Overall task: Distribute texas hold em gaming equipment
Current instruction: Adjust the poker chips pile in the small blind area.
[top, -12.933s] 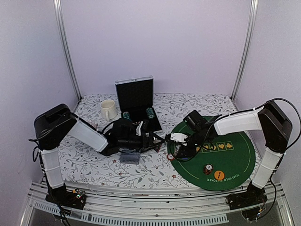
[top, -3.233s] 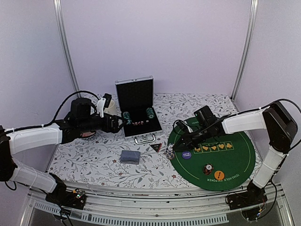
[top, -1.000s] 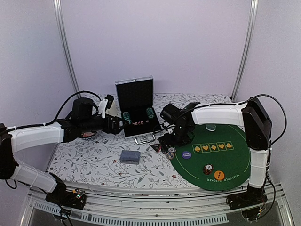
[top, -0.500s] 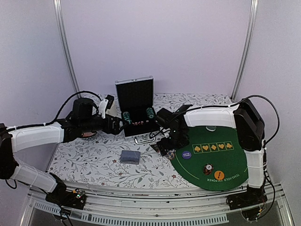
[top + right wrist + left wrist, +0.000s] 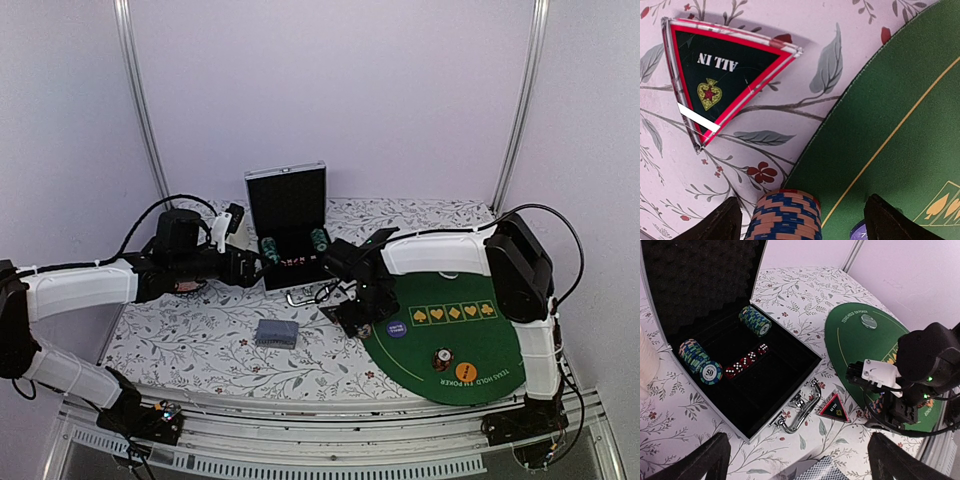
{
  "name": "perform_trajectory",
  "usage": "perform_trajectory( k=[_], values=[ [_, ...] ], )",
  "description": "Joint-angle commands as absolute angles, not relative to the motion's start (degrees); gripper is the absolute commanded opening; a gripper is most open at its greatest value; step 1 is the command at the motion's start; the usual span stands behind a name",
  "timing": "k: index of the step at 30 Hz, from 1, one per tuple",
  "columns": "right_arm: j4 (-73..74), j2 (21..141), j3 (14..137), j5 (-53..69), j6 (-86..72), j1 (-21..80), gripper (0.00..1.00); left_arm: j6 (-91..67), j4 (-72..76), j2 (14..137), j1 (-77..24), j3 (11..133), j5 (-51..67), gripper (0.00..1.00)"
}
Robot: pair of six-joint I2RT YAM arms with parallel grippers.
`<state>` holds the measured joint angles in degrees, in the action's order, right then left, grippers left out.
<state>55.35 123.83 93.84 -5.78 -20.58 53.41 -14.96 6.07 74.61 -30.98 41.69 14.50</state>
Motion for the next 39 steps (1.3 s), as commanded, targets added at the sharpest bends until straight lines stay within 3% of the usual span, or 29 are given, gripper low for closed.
perform_trajectory(
  k=[1, 26, 39],
  values=[
    [56.46, 125.31, 95.44, -7.35, -20.05, 53.96, 0.85, -14.09, 5.89, 74.87, -30.3, 42.35, 14.62, 0.98],
    [55.75, 122.84, 90.91, -10.02, -20.29, 53.99, 0.5, -14.06, 5.32, 74.79, -30.32, 42.49, 14.24, 0.98],
    [53.18, 121.06, 87.37, -9.44, -20.22, 52.8, 0.42, -13.89, 4.84, 74.88, -30.32, 43.09, 14.27, 0.98]
  ],
)
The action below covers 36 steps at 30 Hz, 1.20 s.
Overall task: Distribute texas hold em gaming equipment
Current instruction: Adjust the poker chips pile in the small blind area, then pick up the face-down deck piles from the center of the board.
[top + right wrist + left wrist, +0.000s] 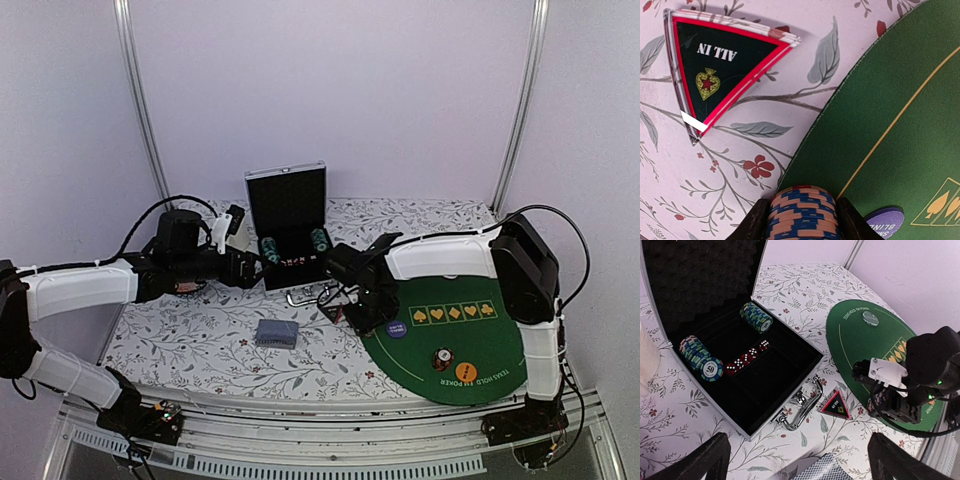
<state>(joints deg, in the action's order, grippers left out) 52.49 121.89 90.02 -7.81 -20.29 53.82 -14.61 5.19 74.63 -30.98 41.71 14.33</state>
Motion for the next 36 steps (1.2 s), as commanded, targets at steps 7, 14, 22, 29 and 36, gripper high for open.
perform_trajectory(
  k=[7, 14, 22, 29, 36],
  values=[
    [52.47, 121.33, 86.92, -8.97, -20.06, 52.62, 0.47, -13.86, 4.75, 75.06, -30.32, 43.26, 14.24, 0.98],
    [52.94, 121.55, 87.01, -8.86, -19.97, 52.61, 0.71, -13.63, 4.49, 74.72, -30.32, 43.08, 14.02, 0.98],
    [52.13, 120.4, 87.48, -6.09, -19.48, 52.64, 0.89, -13.47, 4.31, 74.44, -30.32, 43.07, 13.89, 0.98],
    [52.38, 117.57, 89.72, -5.12, -19.21, 52.69, 0.99, -13.53, 4.31, 74.35, -30.32, 42.92, 13.93, 0.98],
    [52.89, 114.73, 90.18, -5.7, -20.05, 52.73, 0.97, -13.62, 4.39, 74.18, -30.32, 42.55, 13.88, 0.98]
  ],
)
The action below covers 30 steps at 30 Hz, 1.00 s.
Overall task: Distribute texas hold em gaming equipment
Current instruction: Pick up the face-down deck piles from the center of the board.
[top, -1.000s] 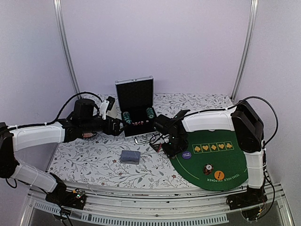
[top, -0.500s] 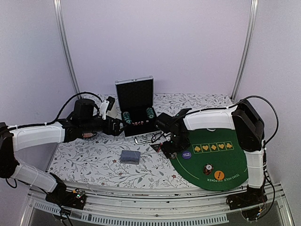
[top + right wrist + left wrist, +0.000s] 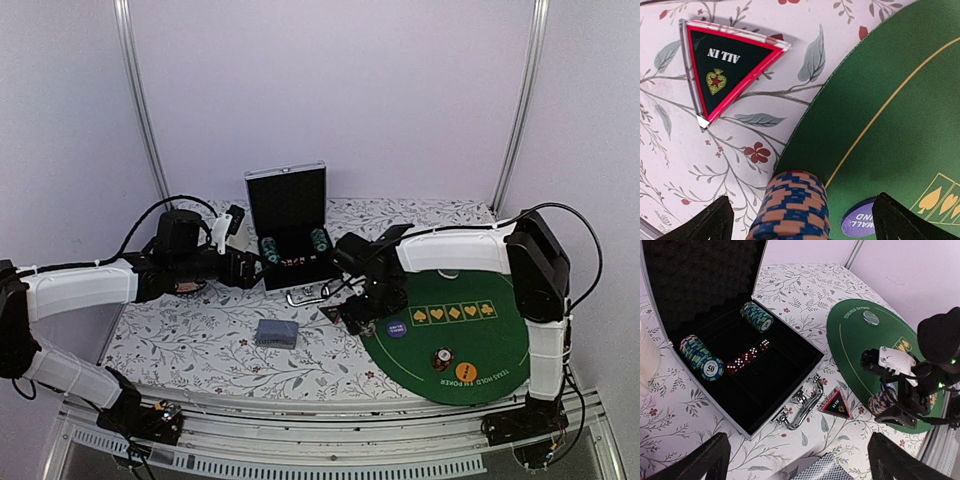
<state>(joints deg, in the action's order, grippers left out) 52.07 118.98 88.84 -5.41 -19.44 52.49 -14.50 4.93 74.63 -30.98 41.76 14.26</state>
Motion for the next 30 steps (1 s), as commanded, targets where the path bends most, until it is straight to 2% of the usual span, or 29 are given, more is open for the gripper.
perform_trajectory(
  k=[1, 22, 27, 30],
  values=[
    [53.03, 114.51, 90.3, -5.9, -20.33, 52.73, 0.95, -13.67, 4.44, 74.17, -30.32, 42.51, 13.9, 0.98],
    [54.39, 116.4, 91.37, -5.8, -20.94, 52.83, 0.48, -13.28, 4.31, 74.17, -30.32, 42.53, 13.89, 0.98],
    [54.58, 116.72, 91.84, -5.8, -20.7, 53.05, 0.46, -13.1, 4.22, 74.26, -30.32, 42.89, 13.89, 0.98],
    [54.73, 116.72, 92.06, -5.8, -20.59, 53.1, 0.49, -13.08, 4.22, 74.27, -30.32, 42.89, 13.89, 0.98]
  ],
)
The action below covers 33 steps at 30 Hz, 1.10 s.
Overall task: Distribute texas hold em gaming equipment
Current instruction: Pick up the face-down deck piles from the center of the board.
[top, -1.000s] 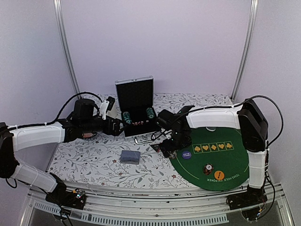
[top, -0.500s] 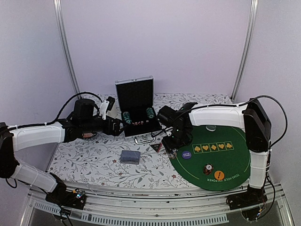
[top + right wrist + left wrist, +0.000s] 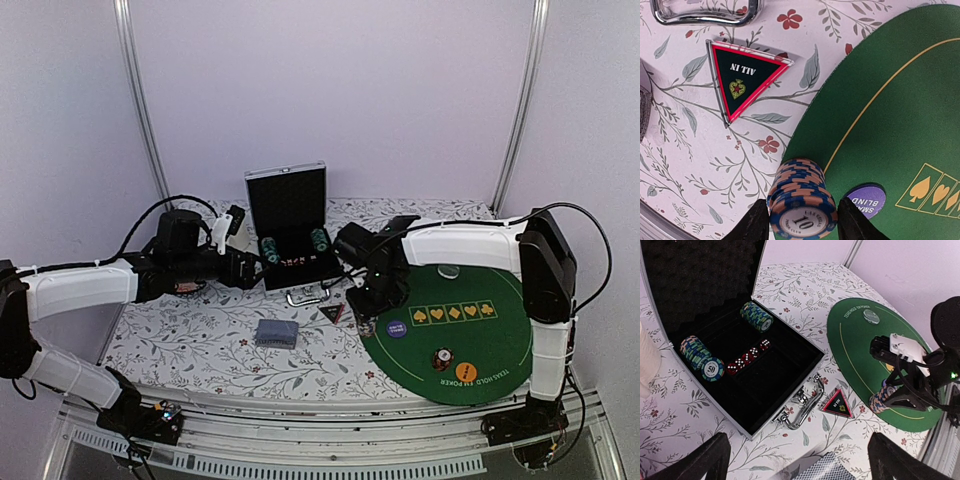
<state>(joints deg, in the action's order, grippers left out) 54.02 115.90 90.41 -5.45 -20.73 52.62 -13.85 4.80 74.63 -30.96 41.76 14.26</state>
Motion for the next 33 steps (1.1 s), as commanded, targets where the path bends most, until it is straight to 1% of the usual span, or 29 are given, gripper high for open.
perform_trajectory(
  k=[1, 5, 7, 8, 9, 13, 15, 21, 24, 29, 33],
  values=[
    [54.75, 116.76, 92.15, -5.76, -20.57, 53.16, 0.52, -13.05, 4.15, 74.22, -30.32, 42.89, 13.97, 0.98],
    [55.21, 116.72, 92.52, -5.76, -20.44, 53.22, 0.69, -12.93, 4.0, 74.14, -30.32, 43.02, 13.97, 0.98],
    [55.63, 116.51, 92.98, -5.72, -20.35, 53.25, 0.81, -12.85, 3.87, 73.94, -30.32, 43.06, 14.02, 0.98],
    [55.93, 116.34, 93.46, -5.7, -20.27, 53.24, 0.87, -12.76, 3.88, 73.92, -30.32, 43.0, 14.01, 0.98],
    [56.2, 115.96, 93.85, -6.1, -20.16, 53.21, 0.98, -12.75, 3.68, 73.83, -30.32, 43.06, 13.94, 0.98],
    [56.33, 112.93, 95.85, -8.7, -19.48, 53.26, 0.99, -12.12, 0.72, 73.23, -30.28, 44.94, 13.57, 0.98],
    [55.11, 109.58, 96.29, -11.2, -18.88, 53.25, 0.99, -11.68, -0.44, 71.94, -30.32, 45.46, 12.57, 0.98],
    [49.56, 99.6, 94.06, -24.33, -16.38, 53.11, 0.99, -11.51, -3.43, 66.69, -30.32, 45.25, 9.54, 0.98],
    [41.79, 92.97, 88.7, -26.58, -13.79, 52.16, 0.99, -11.26, -5.72, 64.02, -30.32, 45.67, 7.68, 0.98],
    [25.5, 80.17, 76.11, -19.97, -12.12, 47.85, 0.99, -11.06, -7.13, 58.02, -30.19, 44.84, 3.14, 0.98],
    [14.63, 69.49, 62.48, -20.5, -15.49, 45.95, 0.99, -15.48, -4.21, 51.87, -29.93, 40.15, -3.51, 0.98]
  ],
)
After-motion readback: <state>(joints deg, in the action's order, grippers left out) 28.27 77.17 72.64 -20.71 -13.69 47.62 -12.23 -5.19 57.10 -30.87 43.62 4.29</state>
